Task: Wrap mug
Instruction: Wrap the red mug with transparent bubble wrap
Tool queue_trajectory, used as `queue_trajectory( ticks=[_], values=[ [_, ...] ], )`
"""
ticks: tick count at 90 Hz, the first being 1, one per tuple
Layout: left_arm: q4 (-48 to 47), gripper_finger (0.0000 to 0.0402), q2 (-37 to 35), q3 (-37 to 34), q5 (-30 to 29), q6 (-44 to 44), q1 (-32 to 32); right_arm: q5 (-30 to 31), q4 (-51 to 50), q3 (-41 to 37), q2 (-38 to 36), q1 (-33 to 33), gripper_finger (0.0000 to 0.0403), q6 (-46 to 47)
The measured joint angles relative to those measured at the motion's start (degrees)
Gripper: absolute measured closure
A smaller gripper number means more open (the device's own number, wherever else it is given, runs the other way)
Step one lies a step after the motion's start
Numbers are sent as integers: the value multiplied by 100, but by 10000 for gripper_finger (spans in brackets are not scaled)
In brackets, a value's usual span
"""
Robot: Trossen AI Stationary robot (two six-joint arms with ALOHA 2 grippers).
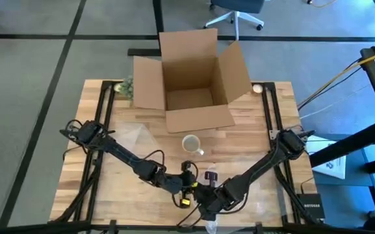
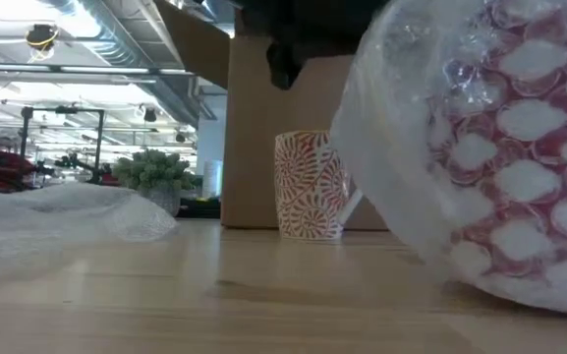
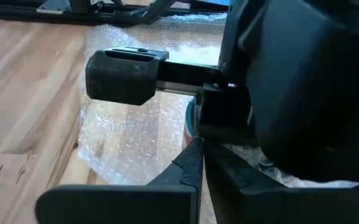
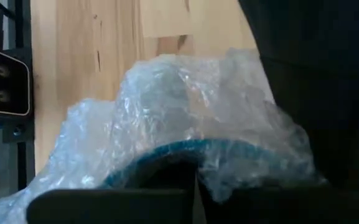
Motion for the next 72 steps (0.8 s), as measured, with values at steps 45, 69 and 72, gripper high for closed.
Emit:
queue_trajectory(
  ticks=[45, 69, 72],
  values=[
    [-114, 401, 22, -9, 0, 139, -46, -810, -1845, 1316, -61, -32, 402, -543],
    [-173, 401, 33, -9, -95, 168, -66, -151, -2609, 2057, -92, 13, 402, -473],
    [-175, 401, 33, -9, -99, 170, -64, 4, -2582, 2056, -92, 40, 402, -464]
  ],
)
